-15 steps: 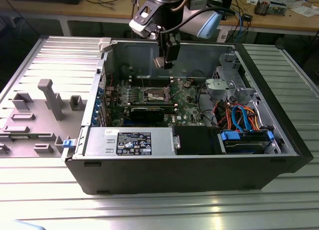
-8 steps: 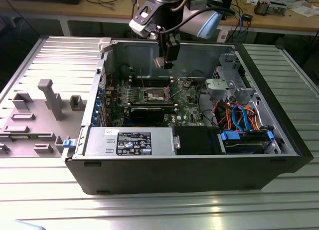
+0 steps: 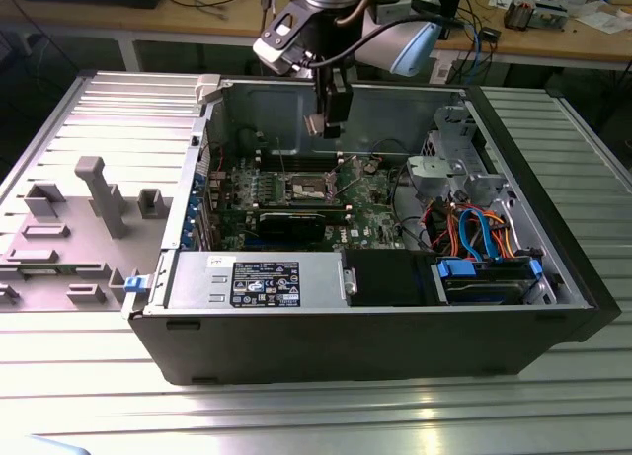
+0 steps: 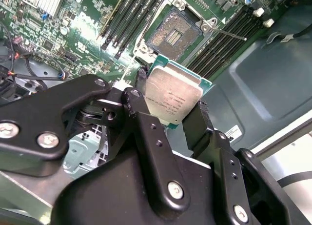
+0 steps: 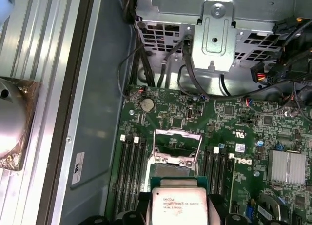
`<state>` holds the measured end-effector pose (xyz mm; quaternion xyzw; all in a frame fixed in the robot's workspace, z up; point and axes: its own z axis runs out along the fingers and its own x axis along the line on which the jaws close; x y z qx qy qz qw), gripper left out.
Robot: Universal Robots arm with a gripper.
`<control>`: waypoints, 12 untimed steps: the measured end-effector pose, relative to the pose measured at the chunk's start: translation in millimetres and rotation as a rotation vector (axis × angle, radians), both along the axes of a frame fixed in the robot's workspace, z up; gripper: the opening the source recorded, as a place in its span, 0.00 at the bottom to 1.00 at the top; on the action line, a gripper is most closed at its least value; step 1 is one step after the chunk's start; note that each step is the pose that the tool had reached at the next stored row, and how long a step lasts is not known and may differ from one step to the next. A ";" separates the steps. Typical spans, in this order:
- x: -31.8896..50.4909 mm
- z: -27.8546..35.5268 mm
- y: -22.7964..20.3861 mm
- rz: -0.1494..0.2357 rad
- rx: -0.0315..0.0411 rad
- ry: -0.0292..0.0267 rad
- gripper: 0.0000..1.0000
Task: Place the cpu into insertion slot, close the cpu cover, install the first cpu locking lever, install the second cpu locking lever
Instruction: 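Place the cpu into insertion slot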
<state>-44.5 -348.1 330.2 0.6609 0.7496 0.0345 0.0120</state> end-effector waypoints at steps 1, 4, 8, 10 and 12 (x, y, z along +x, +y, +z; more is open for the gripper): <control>0.0 -0.6 0.0 -0.013 0.0001 0.0000 0.55; 0.0 -2.7 0.0 -0.034 0.0002 0.0000 0.55; -0.2 -7.1 0.0 -0.047 0.0001 0.0000 0.55; -0.4 -8.5 0.0 -0.052 0.0000 0.0001 0.55; -1.2 -9.7 0.0 -0.057 -0.0001 0.0002 0.55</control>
